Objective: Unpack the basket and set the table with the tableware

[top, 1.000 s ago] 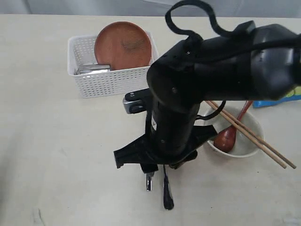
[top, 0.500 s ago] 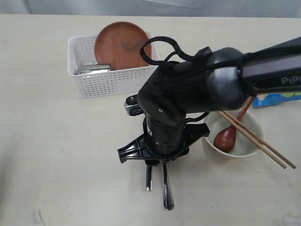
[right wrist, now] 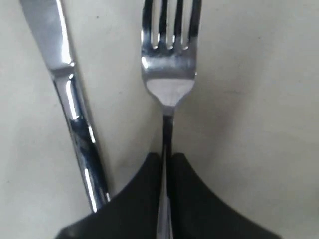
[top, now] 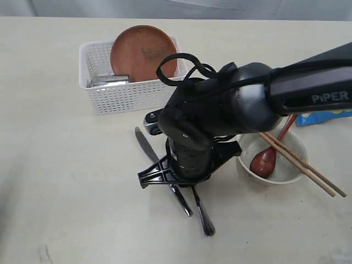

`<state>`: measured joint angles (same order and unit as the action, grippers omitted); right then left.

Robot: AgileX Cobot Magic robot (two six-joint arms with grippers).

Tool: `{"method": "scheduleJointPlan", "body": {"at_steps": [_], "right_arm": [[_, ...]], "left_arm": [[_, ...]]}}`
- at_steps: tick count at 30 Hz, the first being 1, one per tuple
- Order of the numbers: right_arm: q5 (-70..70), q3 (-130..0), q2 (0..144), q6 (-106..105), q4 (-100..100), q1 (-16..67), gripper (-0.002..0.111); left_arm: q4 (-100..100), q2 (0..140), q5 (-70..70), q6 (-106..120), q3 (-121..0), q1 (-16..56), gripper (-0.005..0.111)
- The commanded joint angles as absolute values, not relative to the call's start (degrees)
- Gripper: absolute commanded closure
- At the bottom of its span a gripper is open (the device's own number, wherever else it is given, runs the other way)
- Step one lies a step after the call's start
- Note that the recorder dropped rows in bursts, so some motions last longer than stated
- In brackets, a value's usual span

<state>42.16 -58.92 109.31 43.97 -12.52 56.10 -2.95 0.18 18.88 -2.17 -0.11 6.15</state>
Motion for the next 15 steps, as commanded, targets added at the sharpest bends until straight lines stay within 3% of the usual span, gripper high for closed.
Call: {"method": "scheduleJointPlan", "body": {"at_steps": [1, 15], "right_arm": [[41.54, -58.59, 109.93, 46.94, -16.64, 56.09, 0.109], [42.91, -61.85, 109.93, 51.62, -16.63, 48.67, 0.109]], "left_arm": [[-2.82, 0.0, 18.28, -2.11, 0.0, 6.55, 0.107], [-2.82, 0.0, 18.28, -2.11, 0.0, 6.55, 0.107]]}}
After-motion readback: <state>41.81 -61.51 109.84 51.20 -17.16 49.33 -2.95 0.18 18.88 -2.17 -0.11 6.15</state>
